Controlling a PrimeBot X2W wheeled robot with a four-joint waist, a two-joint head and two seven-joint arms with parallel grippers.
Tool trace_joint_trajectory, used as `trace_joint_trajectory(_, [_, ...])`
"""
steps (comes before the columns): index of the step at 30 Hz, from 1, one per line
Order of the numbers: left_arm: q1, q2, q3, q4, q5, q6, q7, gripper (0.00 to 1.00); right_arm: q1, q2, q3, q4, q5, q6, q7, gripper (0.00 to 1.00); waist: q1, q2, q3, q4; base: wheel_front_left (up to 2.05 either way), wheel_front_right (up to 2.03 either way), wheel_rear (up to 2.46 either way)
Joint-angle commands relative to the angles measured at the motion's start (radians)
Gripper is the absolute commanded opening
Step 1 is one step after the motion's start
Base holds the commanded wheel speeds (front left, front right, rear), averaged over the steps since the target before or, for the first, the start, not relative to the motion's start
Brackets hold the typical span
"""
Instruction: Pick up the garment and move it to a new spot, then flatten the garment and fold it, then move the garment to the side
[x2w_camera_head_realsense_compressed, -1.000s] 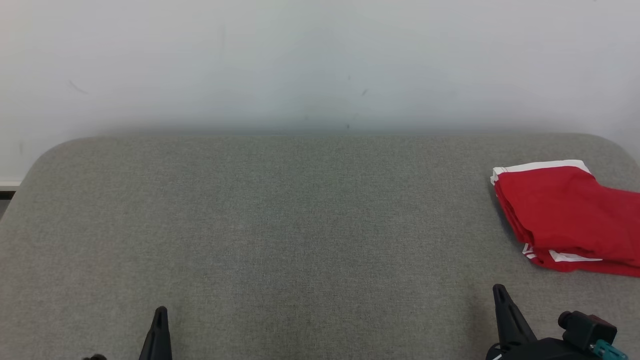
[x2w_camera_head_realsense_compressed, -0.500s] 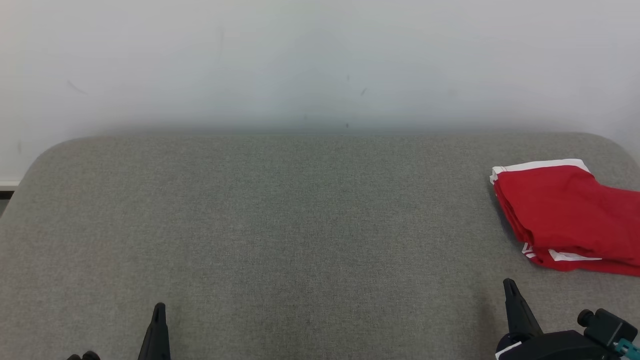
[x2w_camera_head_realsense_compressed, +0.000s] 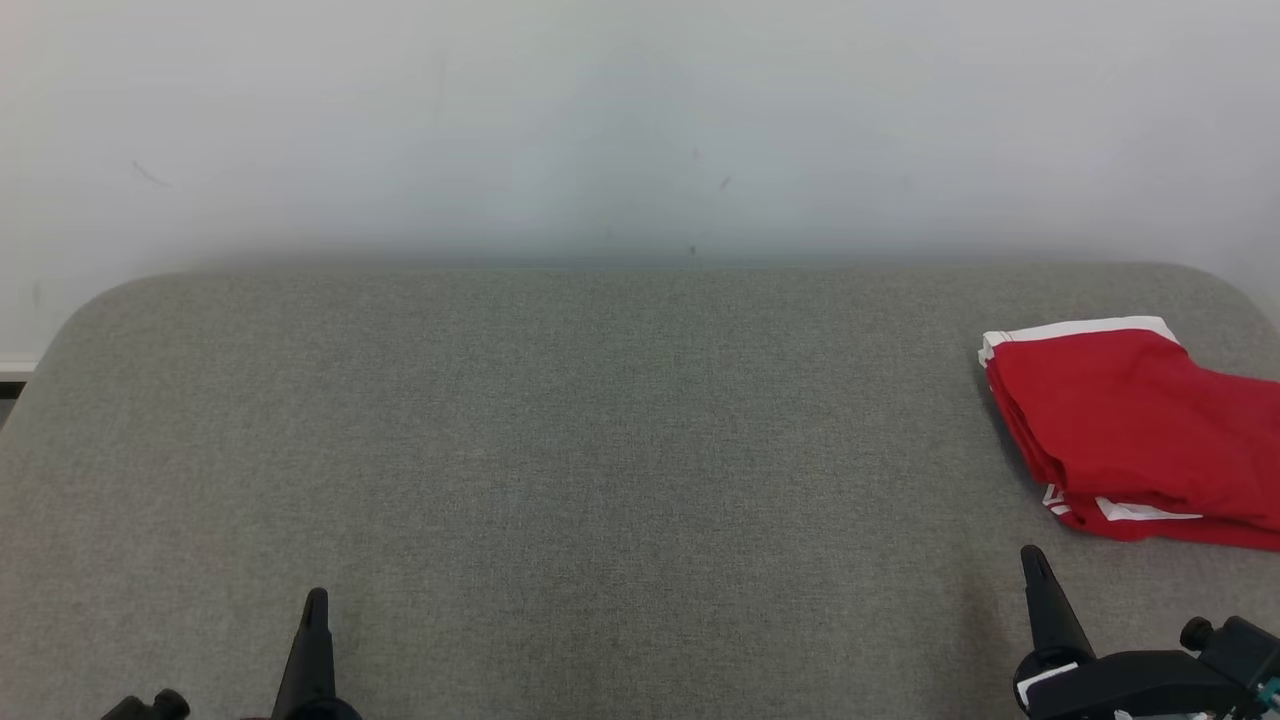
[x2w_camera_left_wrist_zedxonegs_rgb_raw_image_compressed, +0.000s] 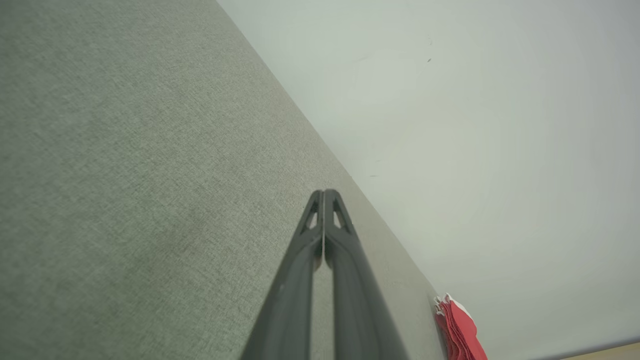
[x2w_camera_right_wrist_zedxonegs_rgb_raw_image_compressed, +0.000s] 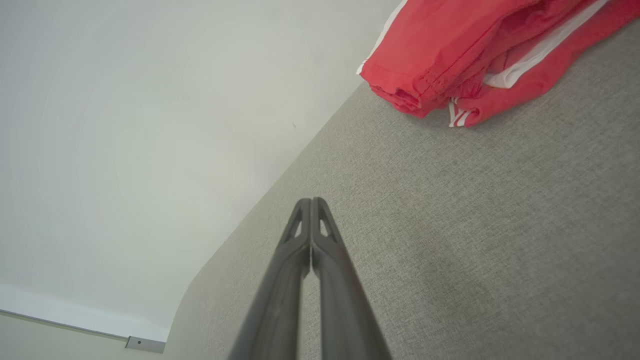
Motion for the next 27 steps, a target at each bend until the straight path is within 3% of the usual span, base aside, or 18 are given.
trace_joint_trajectory(1, [-0.021, -0.001, 0.003, -0.006, -0.028, 0.001, 0.006, 0.00, -0.017, -0.001, -0.009, -0.008, 0.038, 0.001, 0.007, 0.00, 0.0000, 0.0000, 0.000, 0.000, 0.00, 0.00, 0.00])
trace_joint_trajectory(27, [-0.056, -0.009, 0.015, 0.009, -0.253, 0.001, 0.066, 0.00, -0.033, 0.000, -0.048, -0.008, 0.314, 0.001, 0.061, 0.00, -0.0001, 0.0000, 0.003, -0.004, 0.00, 0.00, 0.00])
